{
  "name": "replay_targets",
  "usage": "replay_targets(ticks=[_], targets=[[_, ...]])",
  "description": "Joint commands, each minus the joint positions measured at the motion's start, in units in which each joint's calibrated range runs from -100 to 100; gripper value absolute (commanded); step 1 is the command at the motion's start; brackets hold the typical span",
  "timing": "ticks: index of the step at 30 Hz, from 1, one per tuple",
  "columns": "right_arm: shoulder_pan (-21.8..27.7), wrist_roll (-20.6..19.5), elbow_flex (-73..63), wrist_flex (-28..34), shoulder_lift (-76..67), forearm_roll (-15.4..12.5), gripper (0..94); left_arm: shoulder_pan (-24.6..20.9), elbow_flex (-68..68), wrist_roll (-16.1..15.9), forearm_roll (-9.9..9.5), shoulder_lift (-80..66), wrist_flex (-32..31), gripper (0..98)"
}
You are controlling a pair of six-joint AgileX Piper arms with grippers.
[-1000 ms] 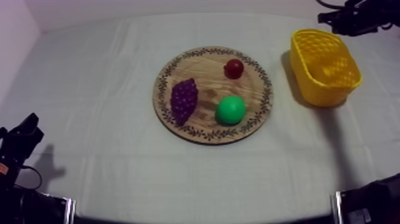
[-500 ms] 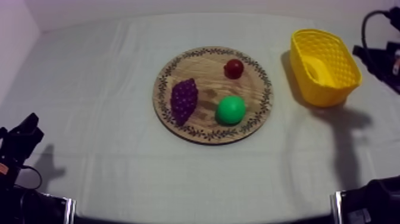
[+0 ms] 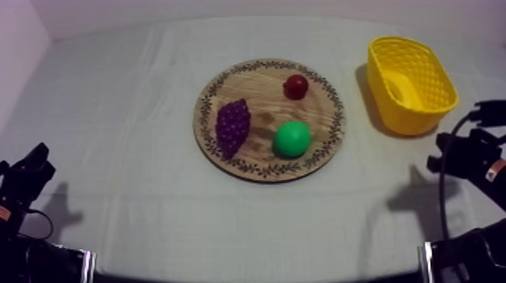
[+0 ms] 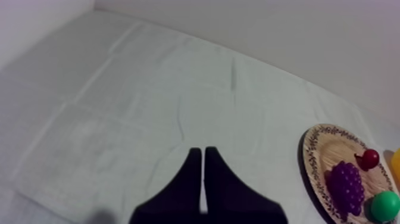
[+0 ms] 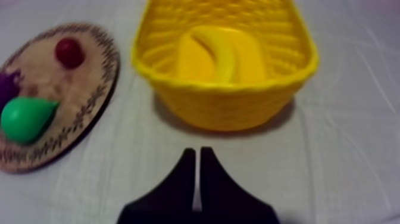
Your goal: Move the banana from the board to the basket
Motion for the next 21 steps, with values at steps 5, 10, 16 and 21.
replay_targets(ticks=[5, 10, 16, 21], targets=[[-1.78, 14.67, 0.69, 9.2, -10.85, -10.42, 0.2, 0.0, 0.03, 0.01, -0.02, -0.01, 0.0, 0.1], [-3.37, 9.14, 0.75, 18.27, -18.8, -6.58, 0.2, 0.0, 0.03, 0.01, -0.02, -0.01, 0.0, 0.1], [-3.3, 5.5, 0.58, 23.86, -25.42, -5.45, 0.2, 0.0, 0.03, 0.01, -0.02, -0.01, 0.0, 0.1], [-2.11, 5.08, 0.63, 24.99, -29.82, -5.3, 0.2, 0.0, 0.03, 0.01, -0.02, -0.01, 0.0, 0.1]])
